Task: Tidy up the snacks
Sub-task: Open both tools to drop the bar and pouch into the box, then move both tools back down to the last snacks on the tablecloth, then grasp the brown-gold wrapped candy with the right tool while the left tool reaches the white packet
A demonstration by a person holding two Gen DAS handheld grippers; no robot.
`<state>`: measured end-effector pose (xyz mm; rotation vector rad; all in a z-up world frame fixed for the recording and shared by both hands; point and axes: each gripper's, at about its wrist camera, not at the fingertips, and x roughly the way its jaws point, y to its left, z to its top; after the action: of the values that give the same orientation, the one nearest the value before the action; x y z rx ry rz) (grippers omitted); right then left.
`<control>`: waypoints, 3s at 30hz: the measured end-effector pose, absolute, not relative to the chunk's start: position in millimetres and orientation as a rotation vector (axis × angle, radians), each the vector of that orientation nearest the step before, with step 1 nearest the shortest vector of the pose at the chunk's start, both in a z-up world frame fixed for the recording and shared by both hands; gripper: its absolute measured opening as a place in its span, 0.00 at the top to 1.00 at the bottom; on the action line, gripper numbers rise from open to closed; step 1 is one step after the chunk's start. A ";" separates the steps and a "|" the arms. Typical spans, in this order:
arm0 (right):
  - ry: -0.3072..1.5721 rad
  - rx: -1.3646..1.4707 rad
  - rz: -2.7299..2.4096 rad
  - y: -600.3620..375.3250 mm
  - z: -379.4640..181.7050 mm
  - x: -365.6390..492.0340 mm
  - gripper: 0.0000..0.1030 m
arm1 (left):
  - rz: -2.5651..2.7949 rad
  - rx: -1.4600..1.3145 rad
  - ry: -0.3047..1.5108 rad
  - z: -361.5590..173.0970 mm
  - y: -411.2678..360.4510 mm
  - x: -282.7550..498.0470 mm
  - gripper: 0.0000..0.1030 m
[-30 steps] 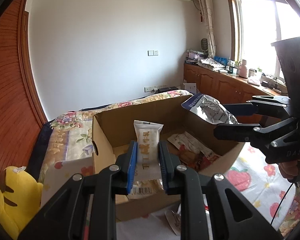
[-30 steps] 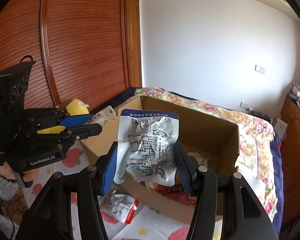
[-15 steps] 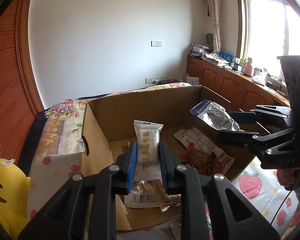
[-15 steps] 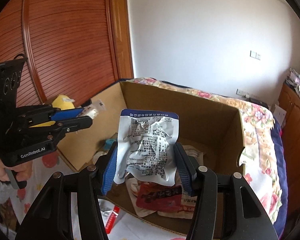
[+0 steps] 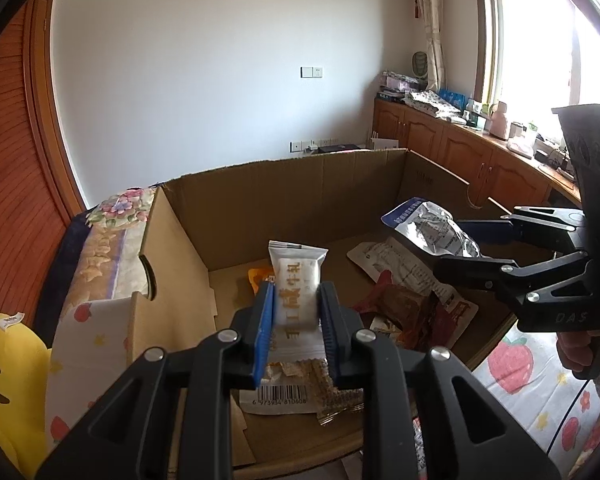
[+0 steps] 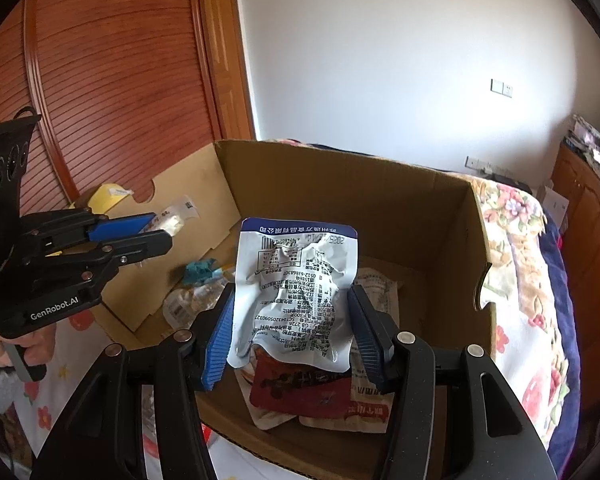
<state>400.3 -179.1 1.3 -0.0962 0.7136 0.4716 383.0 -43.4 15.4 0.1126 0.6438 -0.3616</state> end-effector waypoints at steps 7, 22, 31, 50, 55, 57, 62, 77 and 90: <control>0.731 -0.090 0.462 -179.1 -2.9 404.0 0.44 | -0.357 0.104 0.653 13.7 -44.5 383.5 0.73; 0.752 -0.080 0.453 -180.4 -2.3 401.3 0.38 | -0.358 0.117 0.634 23.7 -42.8 360.0 0.72; 0.719 -0.062 0.444 -188.9 17.7 373.2 0.38 | -0.370 0.113 0.616 36.2 -39.2 331.3 0.72; 0.725 -0.069 0.435 -195.4 25.4 275.3 0.38 | -0.397 0.116 0.616 40.5 -43.0 266.2 0.66; 0.765 -0.061 0.432 -197.6 9.3 265.2 0.38 | -0.389 0.112 0.640 26.7 -40.3 257.1 0.66; 0.780 -0.060 0.435 -197.4 3.4 262.4 0.38 | -0.385 0.112 0.647 20.6 -39.0 253.3 0.66; 0.832 -0.049 0.447 -196.3 -19.3 256.6 0.38 | -0.385 0.109 0.673 5.2 -38.3 246.0 0.66; 0.971 -0.045 0.493 -182.8 -67.8 252.9 0.39 | -0.384 0.105 0.707 -20.5 -36.2 228.9 0.65; 0.962 -0.095 0.468 -185.6 -77.4 247.9 0.81 | -0.379 0.060 0.714 -32.1 -42.6 226.0 0.57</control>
<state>247.9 -185.6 -77.4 -0.0952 0.9619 0.4685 226.0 -42.6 -32.1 0.0603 0.7135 -0.3792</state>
